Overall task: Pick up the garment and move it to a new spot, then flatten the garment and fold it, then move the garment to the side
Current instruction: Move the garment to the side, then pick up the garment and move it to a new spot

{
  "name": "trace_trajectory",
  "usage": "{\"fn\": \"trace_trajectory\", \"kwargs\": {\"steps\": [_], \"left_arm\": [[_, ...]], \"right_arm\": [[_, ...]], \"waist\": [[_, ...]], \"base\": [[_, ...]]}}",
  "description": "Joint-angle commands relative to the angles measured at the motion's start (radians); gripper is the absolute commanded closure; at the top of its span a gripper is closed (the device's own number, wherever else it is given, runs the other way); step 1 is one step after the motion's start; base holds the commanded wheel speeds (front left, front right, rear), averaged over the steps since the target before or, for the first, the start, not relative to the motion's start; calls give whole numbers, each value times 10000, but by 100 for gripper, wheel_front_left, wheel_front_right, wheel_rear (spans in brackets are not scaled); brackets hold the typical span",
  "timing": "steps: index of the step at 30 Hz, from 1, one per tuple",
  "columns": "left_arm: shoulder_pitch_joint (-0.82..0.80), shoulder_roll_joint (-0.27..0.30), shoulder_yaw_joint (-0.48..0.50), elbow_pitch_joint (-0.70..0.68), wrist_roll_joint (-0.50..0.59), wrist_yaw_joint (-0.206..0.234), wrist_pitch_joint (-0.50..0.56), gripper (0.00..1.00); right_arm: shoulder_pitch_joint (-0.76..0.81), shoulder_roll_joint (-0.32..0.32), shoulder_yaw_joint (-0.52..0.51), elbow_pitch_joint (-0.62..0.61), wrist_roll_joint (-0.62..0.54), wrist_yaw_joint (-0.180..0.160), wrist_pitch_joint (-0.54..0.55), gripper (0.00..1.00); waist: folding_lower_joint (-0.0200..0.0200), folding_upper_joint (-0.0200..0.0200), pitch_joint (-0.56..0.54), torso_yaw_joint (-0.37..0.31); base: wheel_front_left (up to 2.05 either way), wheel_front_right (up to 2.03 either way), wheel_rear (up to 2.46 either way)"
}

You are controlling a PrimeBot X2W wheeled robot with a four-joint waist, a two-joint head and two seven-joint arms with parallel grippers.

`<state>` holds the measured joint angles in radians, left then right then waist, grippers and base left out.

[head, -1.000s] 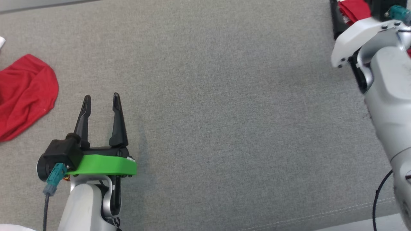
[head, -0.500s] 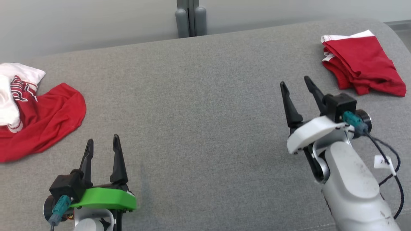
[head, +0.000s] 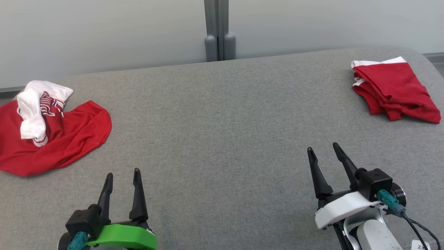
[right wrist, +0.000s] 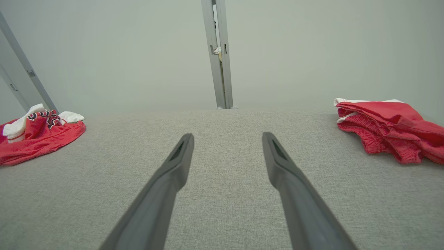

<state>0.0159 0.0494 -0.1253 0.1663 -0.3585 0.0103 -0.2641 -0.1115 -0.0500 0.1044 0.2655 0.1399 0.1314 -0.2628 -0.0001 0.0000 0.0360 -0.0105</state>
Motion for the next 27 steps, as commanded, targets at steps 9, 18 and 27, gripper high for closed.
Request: {"fn": "trace_trajectory", "kwargs": {"steps": [9,18,27], "left_arm": [[175,23,-36,57,75,43,-3,0],[12,22,-131,2,50,64,-3,0],[-149,27,5,-56,138,108,-3,0]], "right_arm": [[292,-9,32,-239,256,-14,-28,0],[286,-9,-40,-203,196,-14,-28,0],[314,-7,-21,-318,198,-14,-26,0]], "waist": [[1,0,-89,-89],[1,0,14,117],[1,0,144,1427]], "base": [[0,0,0],[0,0,0],[0,0,0]]}}
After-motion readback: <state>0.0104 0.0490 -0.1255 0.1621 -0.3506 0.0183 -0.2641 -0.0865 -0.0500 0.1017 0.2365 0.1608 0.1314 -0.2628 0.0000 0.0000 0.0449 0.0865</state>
